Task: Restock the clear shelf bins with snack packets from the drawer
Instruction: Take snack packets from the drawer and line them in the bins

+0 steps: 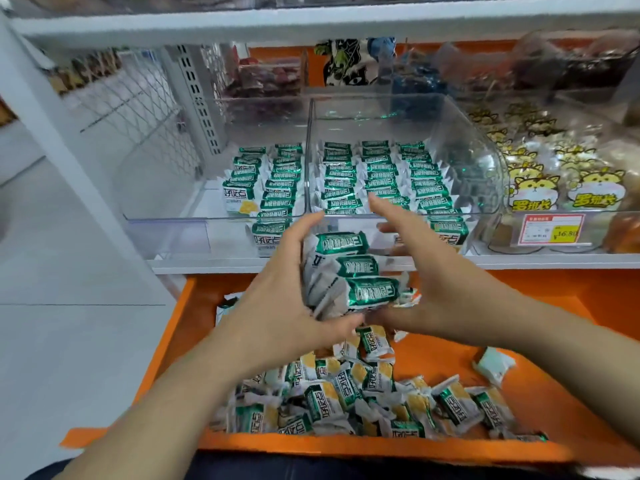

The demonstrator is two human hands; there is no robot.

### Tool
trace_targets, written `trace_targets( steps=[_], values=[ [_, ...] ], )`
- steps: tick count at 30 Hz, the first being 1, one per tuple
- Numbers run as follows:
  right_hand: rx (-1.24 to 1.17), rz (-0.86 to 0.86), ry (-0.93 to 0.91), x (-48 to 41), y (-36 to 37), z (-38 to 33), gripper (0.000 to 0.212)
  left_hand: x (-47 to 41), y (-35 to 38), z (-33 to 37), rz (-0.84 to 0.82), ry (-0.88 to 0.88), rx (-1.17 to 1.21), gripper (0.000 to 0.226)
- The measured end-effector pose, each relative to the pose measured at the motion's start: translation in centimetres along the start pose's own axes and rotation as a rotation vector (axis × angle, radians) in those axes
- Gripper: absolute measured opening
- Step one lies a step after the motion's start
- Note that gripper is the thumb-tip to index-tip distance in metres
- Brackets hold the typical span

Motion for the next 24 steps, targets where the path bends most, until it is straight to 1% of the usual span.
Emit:
trace_targets(
  steps=[3,5,8,12,14,15,18,19,22,24],
  values=[
    [0.203,-0.166,-0.111,-2.3,0.4,-2.8,0.12,0.6,-1.9,-0.1,0.002,0.003,-0.124,0.11],
    [0.222,-0.233,-0.117,-3.8,0.7,-4.3,0.122,1.1,-3.2,-0.3,0.006,-0.008,-0.115,0.113],
    [0.161,-0.223,-0.118,-5.7,0.8,-6.3,0.118,1.7,-5.7,-0.9,0.063,-0.023,-0.002,0.115],
    [0.232,-0.127,-0.193,-9.1,1.1,-8.9,0.109,2.2,-9.7,-2.6,0.153,-0.055,0.067,0.115],
    [0.239,-0.07,-0.202,-11.5,1.1,-9.5,0.104,2.2,-11.9,-4.3,0.223,-0.097,0.091,0.107],
    [0.237,-0.038,-0.202,-12.9,1.2,-9.7,0.103,2.2,-12.9,-5.4,0.265,-0.12,0.086,0.098],
    [0.224,0.033,-0.194,-17.2,1.9,-9.7,0.103,1.9,-15.0,-8.4,0.403,-0.208,-0.017,0.063],
    [0.231,0.04,-0.188,-18.6,2.4,-9.6,0.103,1.7,-15.3,-9.1,0.43,-0.242,-0.061,0.056],
    [0.251,0.025,-0.138,-22.3,4.2,-8.3,0.104,1.0,-15.1,-10.2,0.418,-0.342,-0.187,0.048],
    [0.259,-0.032,-0.089,-24.0,5.7,-7.0,0.103,0.7,-14.8,-10.6,0.385,-0.373,-0.224,0.047]
  ],
)
Point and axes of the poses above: each hand's wrist, its own x-axis away from the middle knuckle, its own y-axis out of the palm, z = x × y, the point moved 4 cm from there along -x, towards the middle knuckle, and after that the axes turned 2 degrees about x, right-handed, at the moved point
